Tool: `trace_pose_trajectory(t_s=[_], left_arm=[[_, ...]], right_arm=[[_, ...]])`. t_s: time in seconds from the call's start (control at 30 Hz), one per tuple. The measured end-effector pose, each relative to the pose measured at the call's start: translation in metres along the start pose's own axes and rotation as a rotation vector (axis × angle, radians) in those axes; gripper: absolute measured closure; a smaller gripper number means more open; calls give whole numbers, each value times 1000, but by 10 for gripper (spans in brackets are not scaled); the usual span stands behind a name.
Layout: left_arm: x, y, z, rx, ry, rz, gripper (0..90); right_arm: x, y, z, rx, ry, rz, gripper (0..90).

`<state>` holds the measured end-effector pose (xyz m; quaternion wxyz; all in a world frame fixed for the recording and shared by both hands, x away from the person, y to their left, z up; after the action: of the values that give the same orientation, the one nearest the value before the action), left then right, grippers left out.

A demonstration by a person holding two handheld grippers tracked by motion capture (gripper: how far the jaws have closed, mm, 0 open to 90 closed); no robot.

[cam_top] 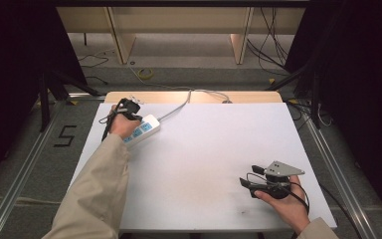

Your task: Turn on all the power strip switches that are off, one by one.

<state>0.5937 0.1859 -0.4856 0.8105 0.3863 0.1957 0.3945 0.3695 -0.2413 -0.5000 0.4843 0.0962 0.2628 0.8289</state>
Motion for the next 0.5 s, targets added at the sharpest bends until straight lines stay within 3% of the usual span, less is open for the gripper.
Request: trace_pose_trajectory(t_s=[0.5], left_arm=[[4,-7,0,-17,13,3,899]], right_arm=[[-1,0,0,0,-1,1,335]])
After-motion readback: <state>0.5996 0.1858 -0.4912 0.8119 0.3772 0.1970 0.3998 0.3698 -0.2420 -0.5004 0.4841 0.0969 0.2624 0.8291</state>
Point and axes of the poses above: each handheld gripper's, and its own axes: y roughly backward along the jaws, z roughly out of its top, x roughly to its left, the point moved 5 cm from there along -y, roughly forward along the jaws, and after that the axes turned 13 degrees about -z, right-handed, at the moved point
